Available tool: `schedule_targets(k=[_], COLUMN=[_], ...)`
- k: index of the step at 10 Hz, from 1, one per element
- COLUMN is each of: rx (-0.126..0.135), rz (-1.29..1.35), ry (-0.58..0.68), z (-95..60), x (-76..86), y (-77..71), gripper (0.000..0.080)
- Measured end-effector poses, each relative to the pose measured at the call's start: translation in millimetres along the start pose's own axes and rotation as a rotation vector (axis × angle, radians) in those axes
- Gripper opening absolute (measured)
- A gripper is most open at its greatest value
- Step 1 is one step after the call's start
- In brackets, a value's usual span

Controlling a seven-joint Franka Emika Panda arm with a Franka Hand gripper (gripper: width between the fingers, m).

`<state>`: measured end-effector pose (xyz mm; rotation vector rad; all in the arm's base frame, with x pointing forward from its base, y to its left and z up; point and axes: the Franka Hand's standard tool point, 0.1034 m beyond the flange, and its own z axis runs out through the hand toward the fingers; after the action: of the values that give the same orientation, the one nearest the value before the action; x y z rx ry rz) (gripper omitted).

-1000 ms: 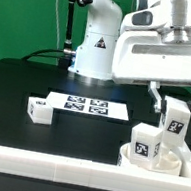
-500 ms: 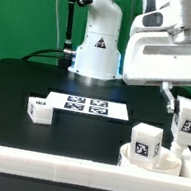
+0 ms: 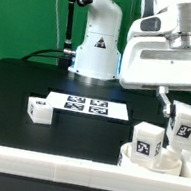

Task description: Assemble stool

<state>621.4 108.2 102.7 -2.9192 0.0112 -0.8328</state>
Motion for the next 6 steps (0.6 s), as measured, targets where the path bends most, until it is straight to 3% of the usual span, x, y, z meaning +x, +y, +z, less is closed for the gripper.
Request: schedule_targets(k=[6], rx=[0.000], rz=[0.000], ry=[-0.002], z=[1.7], x=[-1.0], y=[0.0], gripper=[0.0327])
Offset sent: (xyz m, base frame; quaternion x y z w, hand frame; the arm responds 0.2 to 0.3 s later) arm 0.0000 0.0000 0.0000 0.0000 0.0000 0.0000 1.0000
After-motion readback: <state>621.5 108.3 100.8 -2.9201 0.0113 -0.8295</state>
